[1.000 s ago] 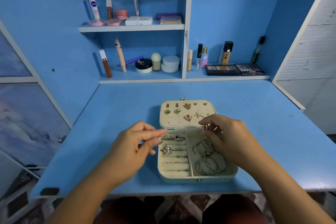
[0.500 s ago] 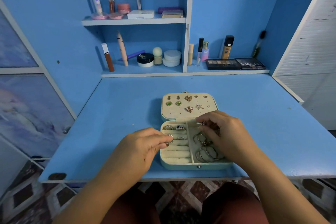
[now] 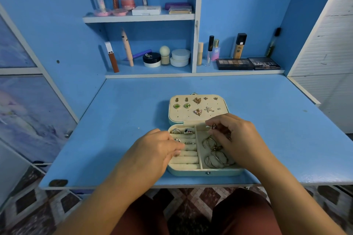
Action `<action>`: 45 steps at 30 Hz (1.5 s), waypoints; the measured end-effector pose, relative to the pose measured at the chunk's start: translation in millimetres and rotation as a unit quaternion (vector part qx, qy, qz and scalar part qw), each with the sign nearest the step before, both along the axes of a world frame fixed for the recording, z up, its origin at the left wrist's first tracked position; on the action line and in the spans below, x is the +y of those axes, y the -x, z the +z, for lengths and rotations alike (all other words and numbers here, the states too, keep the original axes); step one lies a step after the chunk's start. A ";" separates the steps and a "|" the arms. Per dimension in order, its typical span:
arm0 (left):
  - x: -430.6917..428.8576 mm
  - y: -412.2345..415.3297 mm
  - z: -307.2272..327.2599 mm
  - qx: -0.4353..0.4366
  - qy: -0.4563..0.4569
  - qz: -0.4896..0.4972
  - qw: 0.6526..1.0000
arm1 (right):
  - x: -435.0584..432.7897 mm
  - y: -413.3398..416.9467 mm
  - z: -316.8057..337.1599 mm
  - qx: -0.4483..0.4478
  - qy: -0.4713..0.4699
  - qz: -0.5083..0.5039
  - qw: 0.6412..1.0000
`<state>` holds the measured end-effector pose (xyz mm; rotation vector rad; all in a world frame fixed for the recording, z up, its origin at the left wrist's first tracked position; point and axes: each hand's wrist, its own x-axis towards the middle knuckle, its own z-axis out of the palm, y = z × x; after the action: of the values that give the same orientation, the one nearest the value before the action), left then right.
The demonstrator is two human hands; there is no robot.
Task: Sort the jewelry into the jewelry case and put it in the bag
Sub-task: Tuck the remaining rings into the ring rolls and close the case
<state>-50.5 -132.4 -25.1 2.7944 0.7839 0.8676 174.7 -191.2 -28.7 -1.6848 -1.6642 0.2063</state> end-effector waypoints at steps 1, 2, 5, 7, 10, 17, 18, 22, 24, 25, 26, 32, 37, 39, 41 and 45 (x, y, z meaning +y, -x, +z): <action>0.3 0.6 -0.6 -0.001 -0.003 -0.005 1.000 | 0.1 -0.2 -0.1 0.000 -0.001 0.001 1.000; -0.4 0.8 0.1 0.003 0.002 -0.008 1.000 | 0.2 -0.1 -0.2 0.000 -0.003 0.002 1.000; -0.8 1.0 1.6 0.025 0.028 -0.013 0.999 | 0.7 0.4 -0.5 -0.002 -0.007 0.007 1.000; -0.4 0.1 5.8 0.044 0.101 -0.002 0.994 | 1.1 0.6 -0.7 -0.008 -0.007 0.008 1.000; 9.2 2.5 11.4 0.065 0.225 0.031 0.972 | 1.1 -0.4 -1.1 -0.016 -0.009 0.009 1.000; 6.9 7.7 -6.3 -0.041 0.288 0.025 0.956 | -6.2 3.4 8.3 -0.007 -0.042 0.029 0.999; 4.7 11.7 -10.4 -0.032 0.261 0.027 0.964 | -9.7 5.5 11.7 -0.007 -0.048 0.043 0.998; 1.3 25.4 -18.2 0.069 0.210 0.049 0.974 | -25.8 19.6 21.5 0.014 -0.029 0.091 0.995; 1.2 26.7 -20.5 0.090 0.201 0.051 0.974 | -28.7 26.9 21.1 0.009 -0.019 0.103 0.994; 0.9 26.4 -21.5 0.094 0.202 0.052 0.974 | -28.7 30.2 19.9 -0.002 -0.018 0.110 0.994; 0.6 25.8 -21.9 0.096 0.202 0.052 0.973 | -28.4 33.0 18.0 -0.014 -0.015 0.118 0.993; 0.3 27.0 -23.1 0.086 0.207 0.045 0.974 | -20.9 41.7 12.2 -0.073 -0.005 0.127 0.989; 1.0 27.8 -23.8 0.077 0.217 0.041 0.972 | -7.7 49.2 13.0 -0.146 -0.007 0.146 0.978; 1.2 27.8 -23.2 0.073 0.224 0.043 0.971 | -3.5 48.7 13.2 -0.148 0.036 0.158 0.976; 1.0 27.6 -22.4 0.072 0.226 0.046 0.970 | -2.1 46.0 12.6 -0.147 0.049 0.170 0.973; 0.5 26.7 -19.7 0.081 0.243 0.055 0.965 | -5.6 29.4 23.7 -0.097 0.083 0.175 0.976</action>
<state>-77.2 -132.0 -44.8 2.4176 1.0238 0.3885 145.3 -196.8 -5.0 -1.5577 -2.1399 0.3679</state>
